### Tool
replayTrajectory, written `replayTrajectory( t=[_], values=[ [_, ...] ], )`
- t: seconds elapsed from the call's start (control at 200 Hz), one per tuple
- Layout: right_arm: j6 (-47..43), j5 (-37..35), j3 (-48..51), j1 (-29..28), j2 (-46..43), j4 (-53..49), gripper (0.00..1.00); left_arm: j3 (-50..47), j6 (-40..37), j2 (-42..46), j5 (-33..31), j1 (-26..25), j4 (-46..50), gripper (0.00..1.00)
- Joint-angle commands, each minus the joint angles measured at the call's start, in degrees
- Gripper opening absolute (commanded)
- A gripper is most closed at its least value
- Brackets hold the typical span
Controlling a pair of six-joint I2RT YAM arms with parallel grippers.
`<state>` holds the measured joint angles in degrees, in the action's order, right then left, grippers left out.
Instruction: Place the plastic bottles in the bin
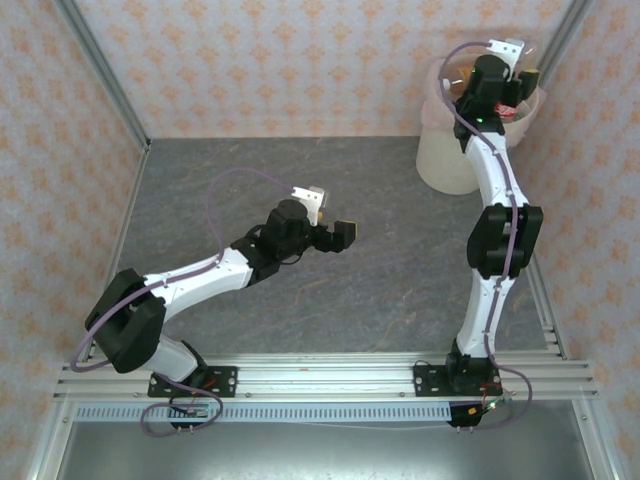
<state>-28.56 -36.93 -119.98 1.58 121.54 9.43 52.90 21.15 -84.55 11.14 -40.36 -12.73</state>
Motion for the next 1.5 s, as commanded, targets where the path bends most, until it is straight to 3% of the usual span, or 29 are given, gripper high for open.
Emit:
replayTrajectory(
  t=[0.0, 0.29, 0.41, 0.51, 0.646, 0.996, 1.251, 1.496],
  values=[
    [-2.78, -0.86, -0.94, 0.50, 3.51, 0.64, 0.56, 1.24, 0.11, 0.13, -0.59, 0.46, -0.94, 1.00],
    [-11.62, -0.17, 5.31, 0.60, 3.11, 21.82, 0.53, 0.82, 0.41, -0.04, -1.51, 0.54, -0.92, 1.00],
    [2.49, 4.89, 3.94, 0.62, 0.83, 1.24, 0.51, 1.14, 0.43, -0.65, -1.53, 0.64, -0.89, 1.00],
    [13.56, 9.55, 8.69, 0.20, -3.91, -6.02, 0.51, 1.68, 0.60, -1.13, -1.27, 0.68, -0.71, 1.00],
    [23.80, 15.31, 7.65, -0.72, -6.68, -19.26, 0.51, 1.51, 0.79, -1.22, -0.69, 0.69, -0.97, 1.00],
    [27.99, 20.67, 10.83, -3.10, -14.41, -25.19, 0.52, -1.49, 0.47, 1.58, -1.53, 0.88, -2.25, 1.00],
    [34.27, 25.61, 5.96, -0.10, -11.20, -37.23, 0.58, -2.59, -0.19, 2.62, -0.84, 1.29, -2.56, 1.00],
    [39.04, 17.60, 2.06, 0.00, -12.18, -40.09, 0.80, -3.13, 0.04, 3.46, -0.72, 1.73, -2.60, 1.00]
  ],
)
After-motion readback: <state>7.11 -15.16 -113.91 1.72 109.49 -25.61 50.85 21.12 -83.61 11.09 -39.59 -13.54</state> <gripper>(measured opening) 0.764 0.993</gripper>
